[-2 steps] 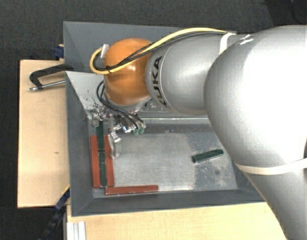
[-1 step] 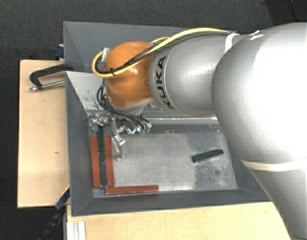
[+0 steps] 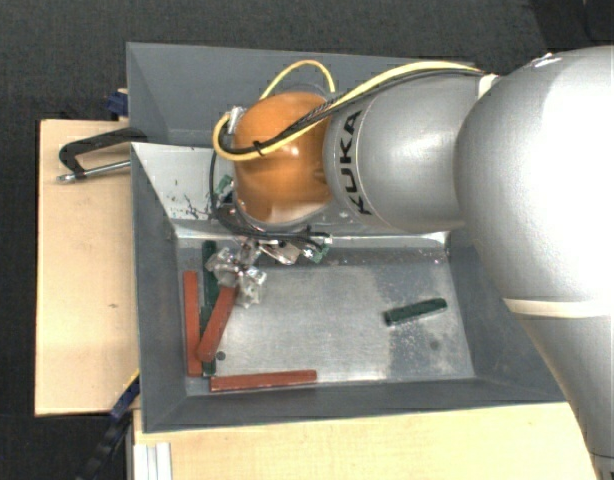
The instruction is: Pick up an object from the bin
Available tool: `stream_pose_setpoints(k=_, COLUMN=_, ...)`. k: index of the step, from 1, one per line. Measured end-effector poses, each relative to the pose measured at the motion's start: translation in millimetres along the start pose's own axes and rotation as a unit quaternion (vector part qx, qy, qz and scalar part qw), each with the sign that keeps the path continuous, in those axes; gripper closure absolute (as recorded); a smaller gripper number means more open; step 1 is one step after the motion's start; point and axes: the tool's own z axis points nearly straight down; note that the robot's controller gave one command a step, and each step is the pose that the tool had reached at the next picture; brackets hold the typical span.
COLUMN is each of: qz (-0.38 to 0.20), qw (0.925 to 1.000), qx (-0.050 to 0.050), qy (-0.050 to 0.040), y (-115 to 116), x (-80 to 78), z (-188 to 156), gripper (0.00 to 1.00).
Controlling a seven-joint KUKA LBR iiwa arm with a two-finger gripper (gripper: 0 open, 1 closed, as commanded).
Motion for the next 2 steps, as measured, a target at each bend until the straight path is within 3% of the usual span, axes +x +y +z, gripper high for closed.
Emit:
stream_pose_setpoints(k=1, qz=0.000, qw=1.0000, qx=0.000, qy=0.0005, y=0.1, x=0.4, z=0.6, gripper=1.00)
stream_pose_setpoints(k=2, qz=0.005, qw=1.0000, qx=-0.001, qy=0.0029, y=11.3, x=49.2, z=-147.3, gripper=1.00)
